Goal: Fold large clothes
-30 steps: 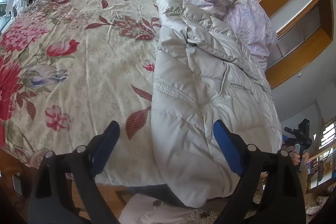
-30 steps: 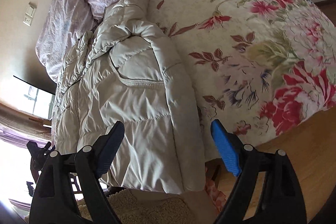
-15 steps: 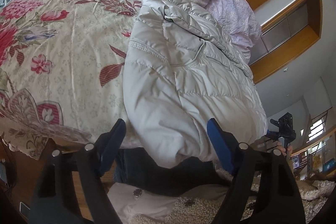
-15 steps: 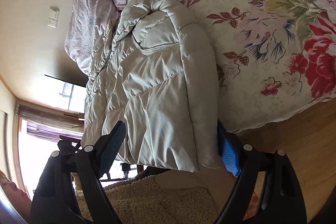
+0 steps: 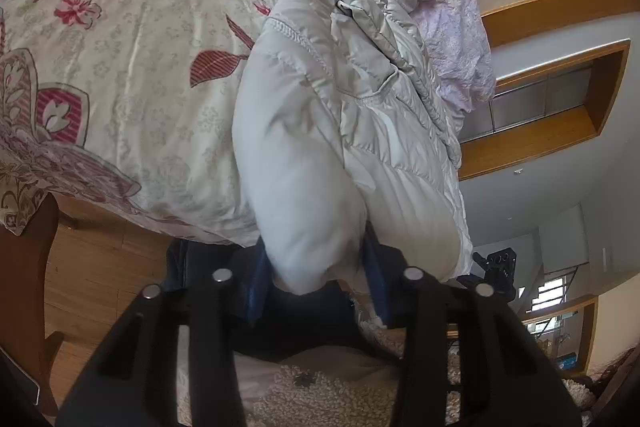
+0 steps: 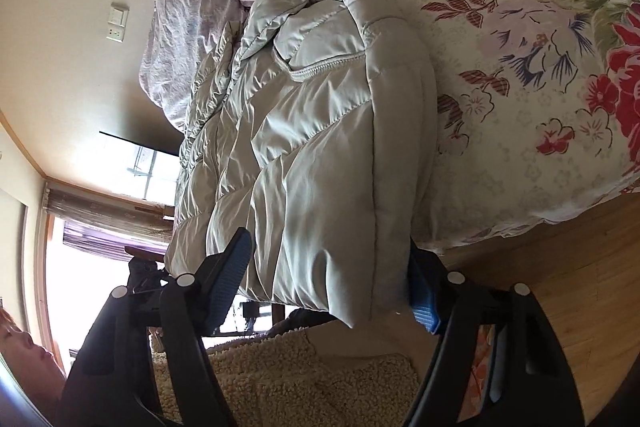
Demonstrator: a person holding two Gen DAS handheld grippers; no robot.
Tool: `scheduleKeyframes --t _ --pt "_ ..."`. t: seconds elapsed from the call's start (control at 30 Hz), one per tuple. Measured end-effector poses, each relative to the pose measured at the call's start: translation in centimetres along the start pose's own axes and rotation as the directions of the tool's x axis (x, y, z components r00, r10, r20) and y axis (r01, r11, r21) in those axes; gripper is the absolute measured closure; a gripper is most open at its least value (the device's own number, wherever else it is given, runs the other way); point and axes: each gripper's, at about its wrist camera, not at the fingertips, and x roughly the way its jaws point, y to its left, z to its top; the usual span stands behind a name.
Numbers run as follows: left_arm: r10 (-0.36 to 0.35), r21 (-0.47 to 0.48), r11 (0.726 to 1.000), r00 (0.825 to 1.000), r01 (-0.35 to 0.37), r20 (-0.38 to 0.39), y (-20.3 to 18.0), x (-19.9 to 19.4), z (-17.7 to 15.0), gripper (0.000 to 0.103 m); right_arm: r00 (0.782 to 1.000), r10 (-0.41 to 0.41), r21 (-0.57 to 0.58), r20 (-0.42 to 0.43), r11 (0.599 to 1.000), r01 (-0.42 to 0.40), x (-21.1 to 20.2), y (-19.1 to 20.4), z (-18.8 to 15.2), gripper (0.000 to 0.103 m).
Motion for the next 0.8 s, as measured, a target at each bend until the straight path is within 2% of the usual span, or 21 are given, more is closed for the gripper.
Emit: scheduleKeyframes --t 0.03,0.07,0.17,0.33,0.43,0.5,0.57,0.67,0.8 --pt "-0.004 0.002 1.000 1.000 0.004 0.009 -0.2 -0.2 0.0 0.078 1.000 -0.011 -0.007 0.000 1.000 0.011 0.0 0.1 -0.1 0.049" --pt "-0.001 0.009 1.000 1.000 0.001 0.018 -0.6 -0.5 0.0 0.080 1.000 -0.024 -0.018 0.004 1.000 0.024 -0.1 0.3 -0.2 0.057" --pt "0.026 0.053 0.998 0.999 -0.028 0.043 -2.1 -1.3 0.0 0.084 0.999 -0.042 -0.049 0.024 0.998 0.043 -0.7 1.2 -0.3 0.068" --pt "0.012 0.098 0.995 0.994 -0.023 0.109 -4.0 -3.2 1.1 0.086 0.993 -0.056 -0.112 0.099 0.991 0.067 -1.7 3.5 0.0 0.079" --pt "-0.004 0.117 0.993 0.985 -0.017 0.172 -5.4 -4.2 2.4 0.087 0.979 -0.058 -0.167 0.194 0.982 0.091 -2.3 5.4 0.4 0.082" --pt "-0.011 0.128 0.992 0.976 -0.018 0.217 -6.3 -4.7 3.3 0.087 0.954 -0.045 -0.210 0.297 0.971 0.111 -3.2 7.3 1.1 0.083" --pt "-0.010 0.146 0.989 0.961 -0.032 0.276 -7.6 -5.1 4.6 0.087 0.916 -0.030 -0.237 0.400 0.962 0.135 -4.0 9.3 2.0 0.083" --pt "0.015 0.191 0.977 0.925 -0.094 0.381 -10.0 -5.6 6.9 0.087 0.850 -0.017 -0.265 0.527 0.946 0.184 -4.5 11.8 3.8 0.083" --pt "0.023 0.216 0.966 0.883 -0.140 0.469 -12.7 -5.2 10.8 0.088 0.770 -0.028 -0.285 0.637 0.920 0.269 -3.8 15.3 7.2 0.083"
